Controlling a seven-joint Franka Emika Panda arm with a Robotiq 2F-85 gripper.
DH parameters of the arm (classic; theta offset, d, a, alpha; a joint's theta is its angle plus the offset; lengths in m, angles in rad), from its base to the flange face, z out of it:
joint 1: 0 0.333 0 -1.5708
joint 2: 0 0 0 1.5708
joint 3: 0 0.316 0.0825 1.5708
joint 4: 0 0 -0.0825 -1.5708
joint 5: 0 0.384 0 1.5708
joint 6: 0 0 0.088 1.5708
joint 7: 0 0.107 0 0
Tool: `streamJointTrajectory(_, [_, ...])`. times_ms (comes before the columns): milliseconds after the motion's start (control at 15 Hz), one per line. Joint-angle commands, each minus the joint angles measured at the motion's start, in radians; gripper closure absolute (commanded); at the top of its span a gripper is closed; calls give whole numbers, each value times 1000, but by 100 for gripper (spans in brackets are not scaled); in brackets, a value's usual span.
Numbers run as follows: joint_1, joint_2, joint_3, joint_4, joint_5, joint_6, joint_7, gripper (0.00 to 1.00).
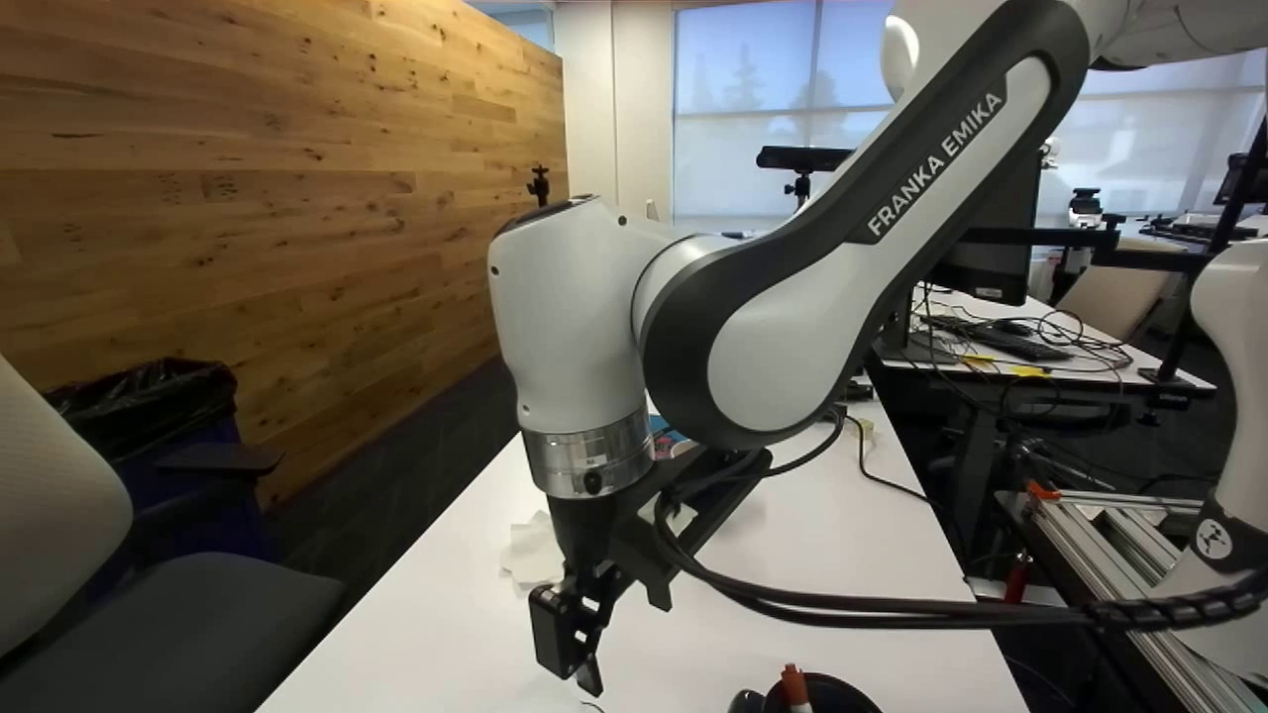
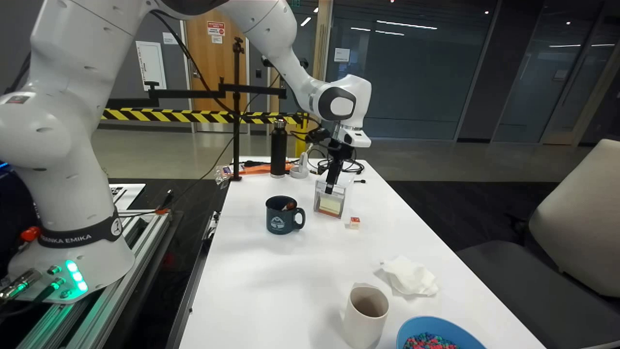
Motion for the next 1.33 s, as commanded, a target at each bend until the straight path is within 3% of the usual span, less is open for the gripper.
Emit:
streamJointTrajectory(0, [5, 4, 3, -1, -18, 24, 20, 0])
streamJointTrajectory(1267, [13, -29, 14, -45, -6, 43, 22, 0])
